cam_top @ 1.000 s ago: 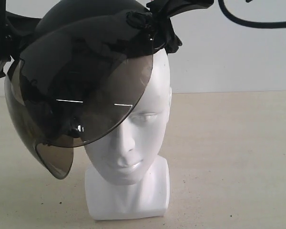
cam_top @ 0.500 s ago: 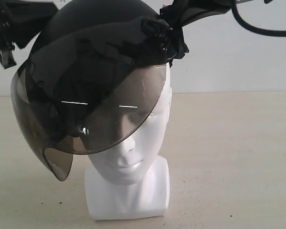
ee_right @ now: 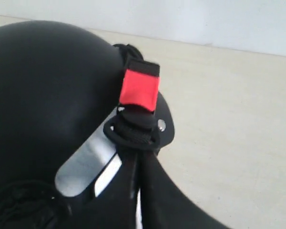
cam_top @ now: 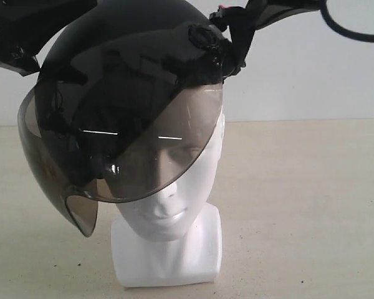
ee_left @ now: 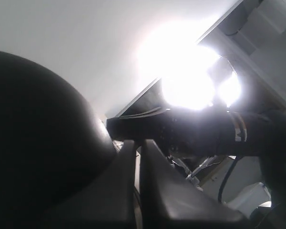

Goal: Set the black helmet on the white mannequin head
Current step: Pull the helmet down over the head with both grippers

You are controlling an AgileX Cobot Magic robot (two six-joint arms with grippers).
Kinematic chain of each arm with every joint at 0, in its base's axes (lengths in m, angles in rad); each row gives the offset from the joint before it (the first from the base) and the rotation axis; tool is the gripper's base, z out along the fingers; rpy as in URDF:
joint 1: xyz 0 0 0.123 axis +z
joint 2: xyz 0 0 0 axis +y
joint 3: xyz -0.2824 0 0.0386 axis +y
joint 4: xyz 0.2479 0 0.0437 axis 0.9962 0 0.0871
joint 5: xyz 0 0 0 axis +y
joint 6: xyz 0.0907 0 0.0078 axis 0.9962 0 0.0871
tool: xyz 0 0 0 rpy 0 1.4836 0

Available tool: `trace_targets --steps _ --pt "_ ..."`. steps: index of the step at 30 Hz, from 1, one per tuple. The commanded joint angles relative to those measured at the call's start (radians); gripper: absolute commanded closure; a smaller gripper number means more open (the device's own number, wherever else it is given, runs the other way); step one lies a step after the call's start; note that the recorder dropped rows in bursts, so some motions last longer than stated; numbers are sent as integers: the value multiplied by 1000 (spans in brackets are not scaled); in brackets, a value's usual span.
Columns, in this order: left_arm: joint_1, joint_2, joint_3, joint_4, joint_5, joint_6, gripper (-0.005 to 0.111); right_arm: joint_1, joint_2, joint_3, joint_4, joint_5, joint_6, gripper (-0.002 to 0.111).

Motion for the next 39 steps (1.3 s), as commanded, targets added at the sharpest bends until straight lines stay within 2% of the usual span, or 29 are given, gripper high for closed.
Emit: trace_targets --steps 1,5,10,14,18,24,26,28,29,30,31,34,39 --pt "-11 4 7 39 -32 -16 102 -9 -52 -5 -94 -73 19 108" --pt "-11 4 7 31 -32 -4 102 -9 -73 -5 -100 -103 19 106" --pt "-11 4 7 29 -32 6 102 -9 -90 -5 -83 -159 19 83" --pt "-11 4 7 29 -32 8 102 -9 -90 -5 108 -207 -90 63" --pt "-8 4 7 29 -32 19 102 1 -77 -5 322 -223 -242 57" --pt "-8 4 7 31 -32 22 102 51 -24 -5 417 -244 -278 57" --pt "-8 4 7 31 -32 25 102 73 12 -5 418 -252 -278 61" --pt "-8 4 7 38 -32 33 102 78 37 -5 420 -274 -286 81" --pt "-8 4 7 38 -32 33 102 78 39 -5 420 -313 -313 98" --pt "-8 4 7 38 -32 35 102 78 39 -5 420 -329 -320 105" --pt "-8 4 7 38 -32 35 102 78 39 -5 416 -323 -318 108" --pt "-8 4 7 38 -32 35 102 78 39 -5 332 -175 -271 108" --pt "-8 2 7 38 -32 38 102 78 40 -4 265 -87 -253 108"
